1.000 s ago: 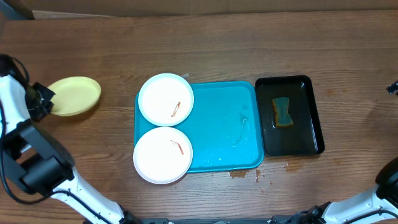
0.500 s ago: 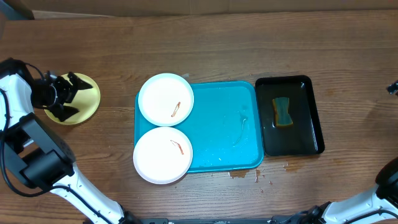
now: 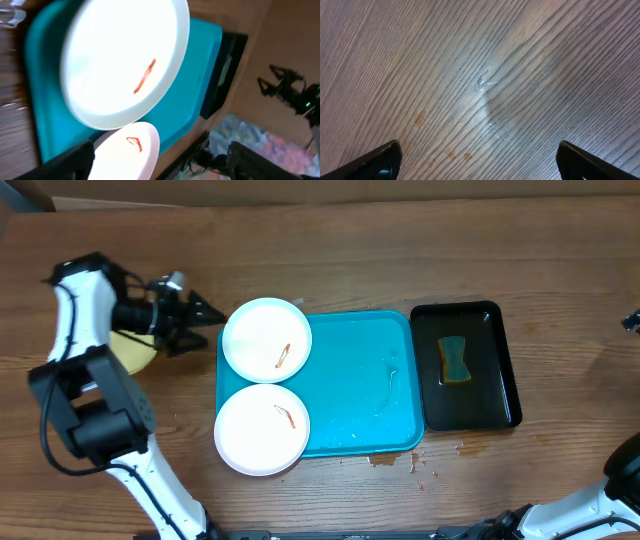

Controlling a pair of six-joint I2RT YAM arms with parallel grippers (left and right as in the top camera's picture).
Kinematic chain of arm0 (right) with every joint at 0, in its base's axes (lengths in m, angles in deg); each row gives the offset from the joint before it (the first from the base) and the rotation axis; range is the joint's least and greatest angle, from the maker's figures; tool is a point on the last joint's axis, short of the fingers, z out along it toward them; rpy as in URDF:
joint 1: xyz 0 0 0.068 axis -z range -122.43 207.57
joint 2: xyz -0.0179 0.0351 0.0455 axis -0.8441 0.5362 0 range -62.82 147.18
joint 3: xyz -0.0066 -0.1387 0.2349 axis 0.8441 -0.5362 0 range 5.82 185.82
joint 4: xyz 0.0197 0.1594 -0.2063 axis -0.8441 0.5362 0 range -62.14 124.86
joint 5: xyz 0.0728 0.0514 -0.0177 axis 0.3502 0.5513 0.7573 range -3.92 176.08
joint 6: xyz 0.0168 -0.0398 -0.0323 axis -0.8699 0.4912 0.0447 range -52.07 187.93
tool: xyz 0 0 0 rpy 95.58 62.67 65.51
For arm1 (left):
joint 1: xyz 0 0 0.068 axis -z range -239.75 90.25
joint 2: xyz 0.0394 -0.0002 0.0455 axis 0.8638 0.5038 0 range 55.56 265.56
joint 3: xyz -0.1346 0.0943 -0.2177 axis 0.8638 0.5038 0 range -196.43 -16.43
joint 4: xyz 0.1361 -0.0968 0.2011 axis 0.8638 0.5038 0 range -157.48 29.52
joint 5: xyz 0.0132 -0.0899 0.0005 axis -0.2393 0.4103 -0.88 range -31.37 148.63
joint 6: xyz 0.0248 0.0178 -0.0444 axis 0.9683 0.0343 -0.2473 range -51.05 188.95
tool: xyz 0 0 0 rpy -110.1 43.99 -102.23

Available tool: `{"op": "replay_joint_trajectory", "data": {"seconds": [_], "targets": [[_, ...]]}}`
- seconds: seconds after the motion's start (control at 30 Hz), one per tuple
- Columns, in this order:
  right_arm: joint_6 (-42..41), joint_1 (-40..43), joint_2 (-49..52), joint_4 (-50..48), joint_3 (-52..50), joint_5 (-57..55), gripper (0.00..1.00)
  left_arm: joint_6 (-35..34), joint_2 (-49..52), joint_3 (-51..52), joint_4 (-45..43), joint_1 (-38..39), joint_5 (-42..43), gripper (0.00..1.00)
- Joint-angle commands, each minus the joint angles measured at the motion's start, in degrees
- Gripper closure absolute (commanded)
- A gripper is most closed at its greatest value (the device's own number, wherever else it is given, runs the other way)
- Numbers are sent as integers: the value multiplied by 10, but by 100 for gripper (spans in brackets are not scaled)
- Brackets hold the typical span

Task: Clean dirty plates on tray and stack at the side
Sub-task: 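Move the left gripper back to the lower white plate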

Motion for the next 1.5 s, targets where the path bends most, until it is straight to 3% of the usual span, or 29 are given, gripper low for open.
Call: {"op": "replay_joint_trajectory", "data": {"seconds": [0.0,0.07,0.17,0.3,0.43,0.67,0.83,1.17,1.3,1.47], "targets": [[-3,-3,-7,-1,9,0,0,5,-2,2,0,42,-35,19],[-3,-3,-7,-1,9,0,0,-12,-2,2,6,70,-69,21],[-3,-3,-7,-1,9,0,0,-13,-14,5,22,119,-89,33],[-3,-3,-7,-1,9,0,0,-42,-55,9,20,182,-116,33],[-3,-3,-7,-1,9,0,0,-116,-110,9,17,252,-207,32],[-3,-3,-7,-1,9,0,0,-303,-204,9,47,386,-429,32],[-3,-3,-7,-1,9,0,0,-382,-246,35,78,442,-487,34],[-3,-3,-7,-1,9,0,0,-512,-367,251,22,406,-547,48],[-3,-3,-7,-1,9,0,0,-544,-432,357,-29,351,-546,48],[-3,-3,-7,-1,9,0,0,-583,-454,460,-73,280,-534,61]]}}
